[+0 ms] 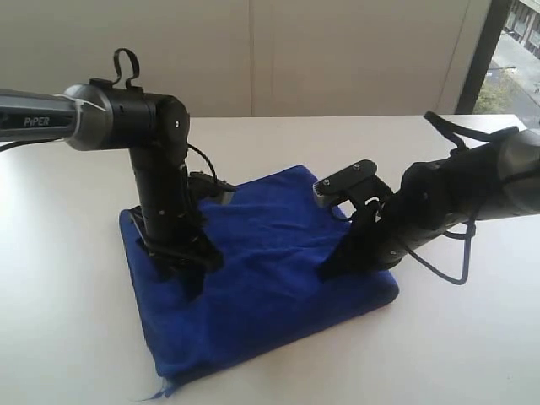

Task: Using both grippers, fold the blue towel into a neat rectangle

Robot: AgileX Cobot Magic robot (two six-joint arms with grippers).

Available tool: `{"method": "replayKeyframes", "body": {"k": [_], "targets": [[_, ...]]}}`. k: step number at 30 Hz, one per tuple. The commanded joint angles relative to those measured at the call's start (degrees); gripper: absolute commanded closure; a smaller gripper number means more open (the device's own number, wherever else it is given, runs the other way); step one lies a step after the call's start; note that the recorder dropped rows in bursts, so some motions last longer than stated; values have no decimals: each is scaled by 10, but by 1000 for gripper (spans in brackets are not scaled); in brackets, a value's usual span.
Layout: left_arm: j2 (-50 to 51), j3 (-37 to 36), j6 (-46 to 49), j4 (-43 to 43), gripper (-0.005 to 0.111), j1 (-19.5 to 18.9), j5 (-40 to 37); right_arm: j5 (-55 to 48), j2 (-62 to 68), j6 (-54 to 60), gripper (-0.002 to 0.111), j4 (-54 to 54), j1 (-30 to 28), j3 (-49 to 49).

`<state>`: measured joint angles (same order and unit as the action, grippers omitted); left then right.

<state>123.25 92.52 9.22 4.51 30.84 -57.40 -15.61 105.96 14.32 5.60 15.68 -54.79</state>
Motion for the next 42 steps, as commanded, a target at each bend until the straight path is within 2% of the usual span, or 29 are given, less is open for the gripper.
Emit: {"method": "replayKeyframes", "body": {"k": [1,10,14,16,17,18,20,25,28,31,35,38,42], "targets": [[6,-19,0,-16,45,3,-1,5,-1,-2,95,-1,-3,2],[-83,-19,0,-29,45,3,102,18,-40,-5,92,-1,-3,1],[-120,-19,-3,-40,45,3,117,16,-86,-5,75,-1,-3,0],[-132,-19,-2,-31,45,3,105,24,-106,-5,65,-1,-3,-1],[-136,-19,-2,-20,46,4,96,34,-114,-5,63,-1,-3,-1],[-140,-19,-1,-6,49,4,84,35,-120,-5,64,-1,-3,-6],[-144,-19,15,20,60,10,64,-5,-121,7,73,-1,-3,-34],[-157,-48,47,37,105,40,91,-86,-87,39,101,2,-8,-133],[-178,-89,30,8,107,51,126,-150,-55,59,108,4,-26,-199],[-209,-139,21,-12,107,52,179,-212,-14,99,108,16,-52,-264],[-253,-209,15,-5,107,52,256,-283,43,212,108,123,-82,-331],[-271,-261,11,9,107,52,313,-303,86,256,108,191,-89,-375],[-273,-310,10,26,107,53,341,-307,136,259,108,195,-87,-436]]}}
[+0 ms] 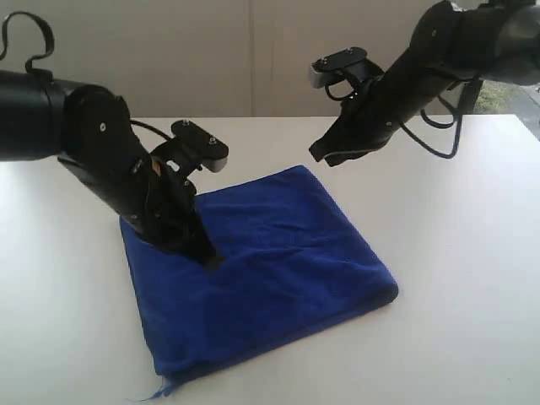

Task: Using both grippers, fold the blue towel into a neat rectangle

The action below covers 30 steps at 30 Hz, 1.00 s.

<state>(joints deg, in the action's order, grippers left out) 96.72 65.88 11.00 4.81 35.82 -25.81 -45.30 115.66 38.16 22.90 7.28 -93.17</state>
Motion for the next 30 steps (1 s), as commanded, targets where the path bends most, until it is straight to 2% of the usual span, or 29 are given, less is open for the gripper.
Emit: {"method": "replayKeyframes", "body": {"k": [1,8,18,25,30], "targets": [[-7,-53,-8,25,107,6,30,-13,53,21,108,21,-3,-69],[-7,-84,-9,26,107,38,37,-40,128,17,108,23,-4,-162],[-58,-113,-24,6,107,42,19,-53,183,16,108,25,-4,-217],[-68,-171,-62,-5,107,42,108,-28,199,16,108,29,-4,-217],[-68,-173,-64,-5,107,42,115,-18,207,20,108,30,-4,-217]]}}
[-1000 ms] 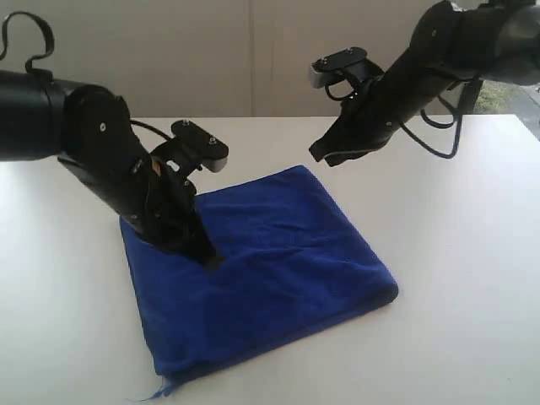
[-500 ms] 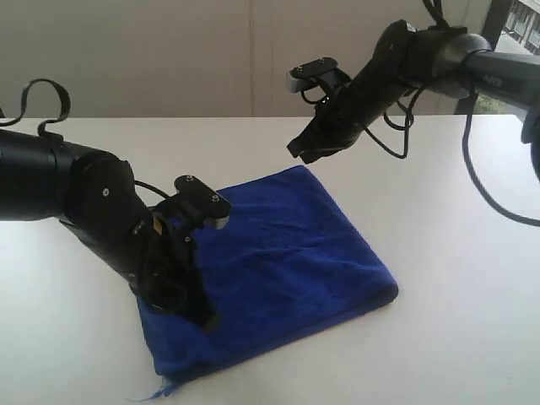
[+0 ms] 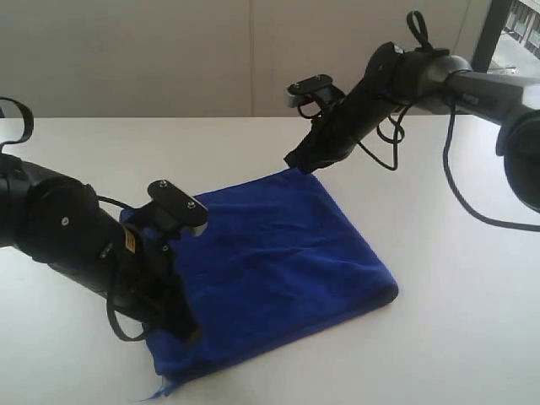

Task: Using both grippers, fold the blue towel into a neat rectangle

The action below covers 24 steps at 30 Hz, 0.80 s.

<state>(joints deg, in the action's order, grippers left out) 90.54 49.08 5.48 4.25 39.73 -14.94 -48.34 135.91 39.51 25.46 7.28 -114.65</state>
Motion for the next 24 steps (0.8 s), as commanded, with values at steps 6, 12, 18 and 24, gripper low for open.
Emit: {"method": "replayKeyframes", "body": {"k": [6,12,18,24], "targets": [[3,-7,-19,2,107,3,2,45,12,10,108,18,-4,-2],[9,-33,-23,2,107,3,4,66,28,14,108,18,-4,-2],[9,-41,-25,4,107,3,41,82,37,14,108,18,-3,-2],[9,-46,-25,16,107,3,56,100,37,14,108,19,-3,-2]]}}
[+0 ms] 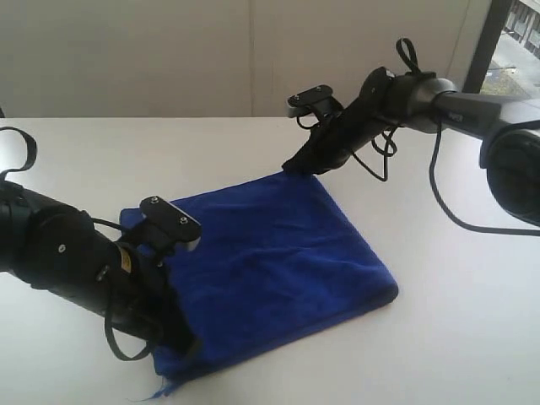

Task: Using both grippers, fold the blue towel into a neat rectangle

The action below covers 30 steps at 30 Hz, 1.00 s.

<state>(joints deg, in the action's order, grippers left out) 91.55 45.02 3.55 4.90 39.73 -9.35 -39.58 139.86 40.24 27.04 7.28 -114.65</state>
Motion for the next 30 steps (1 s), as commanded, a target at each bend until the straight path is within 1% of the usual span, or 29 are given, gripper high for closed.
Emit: {"method": "replayKeyframes", "body": {"k": [1,7,13,18,28,30], "targets": [[-1,-6,-8,11,107,3,0,15,-2,7,108,3,-3,-2],[-1,-7,-21,17,107,3,-23,20,7,7,108,3,-3,-2],[-1,-35,-22,24,107,3,-9,28,15,7,108,3,-3,-2],[-1,-38,-23,26,107,3,-7,38,20,7,108,3,-3,-2],[-1,-38,-23,28,107,3,-41,54,31,7,108,1,-3,-2],[-3,-38,-15,28,107,3,-24,52,32,7,108,1,-3,-2]]}}
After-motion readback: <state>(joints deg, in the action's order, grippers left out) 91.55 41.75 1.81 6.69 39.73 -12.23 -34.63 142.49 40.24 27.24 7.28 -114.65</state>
